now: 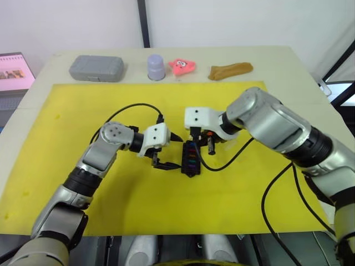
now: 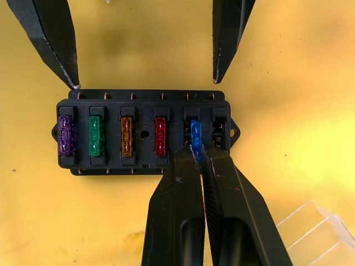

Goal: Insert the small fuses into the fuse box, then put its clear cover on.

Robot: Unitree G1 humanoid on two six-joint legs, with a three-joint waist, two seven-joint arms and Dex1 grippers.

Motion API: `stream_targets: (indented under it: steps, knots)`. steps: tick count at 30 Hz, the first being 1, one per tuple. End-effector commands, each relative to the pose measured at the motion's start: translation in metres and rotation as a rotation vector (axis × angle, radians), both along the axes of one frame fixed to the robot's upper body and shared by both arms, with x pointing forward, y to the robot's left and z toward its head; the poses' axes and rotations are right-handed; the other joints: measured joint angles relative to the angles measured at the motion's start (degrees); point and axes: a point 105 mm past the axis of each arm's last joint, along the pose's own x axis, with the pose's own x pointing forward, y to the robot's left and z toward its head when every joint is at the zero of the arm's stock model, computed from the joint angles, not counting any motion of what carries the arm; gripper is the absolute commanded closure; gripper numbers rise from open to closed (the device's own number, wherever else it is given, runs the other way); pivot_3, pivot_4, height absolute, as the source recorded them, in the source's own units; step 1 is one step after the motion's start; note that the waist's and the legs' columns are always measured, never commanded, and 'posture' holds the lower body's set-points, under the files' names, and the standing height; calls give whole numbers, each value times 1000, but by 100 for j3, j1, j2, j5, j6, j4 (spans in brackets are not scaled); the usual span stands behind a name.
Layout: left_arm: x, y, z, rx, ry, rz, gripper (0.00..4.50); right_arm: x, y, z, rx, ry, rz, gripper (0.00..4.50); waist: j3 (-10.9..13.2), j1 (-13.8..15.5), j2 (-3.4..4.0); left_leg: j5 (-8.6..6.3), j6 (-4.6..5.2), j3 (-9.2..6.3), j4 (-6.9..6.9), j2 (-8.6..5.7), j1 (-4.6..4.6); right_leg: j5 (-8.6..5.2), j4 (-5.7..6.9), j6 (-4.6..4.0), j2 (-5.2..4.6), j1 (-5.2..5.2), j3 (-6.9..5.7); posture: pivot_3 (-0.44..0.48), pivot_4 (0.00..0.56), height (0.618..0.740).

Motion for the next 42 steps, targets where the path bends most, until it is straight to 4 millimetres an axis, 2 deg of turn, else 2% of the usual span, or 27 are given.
stream_targets:
  steps: [1,7,16,25,42]
  knots:
    - [-3,-5,9,-25,-37,-22,0,2,4,7,0,-20,-6,4488,0,0,0,0,0,0,0,0,0,0,0,0,0,0,0,0,150,740]
    - [-3,-5,9,-24,-38,-22,0,1,6,16,10,-26,-9,4488,0,-1,0,0,0,0,0,0,0,0,0,0,0,-1,0,0,150,740]
    - [-3,-5,9,-27,-38,-20,0,1,5,15,-18,-40,1,4488,0,1,0,0,0,0,0,-1,-1,0,0,0,-1,-1,0,0,150,740]
    - [-4,-5,9,-27,-38,-19,0,0,3,3,-82,-45,25,4488,0,1,0,0,0,0,0,-1,-1,0,0,0,-1,0,0,0,150,740]
    - [-4,-6,10,-29,-41,-22,0,-6,8,2,-71,24,31,4488,0,1,0,0,0,0,0,-1,-1,0,0,0,-1,0,0,0,150,740]
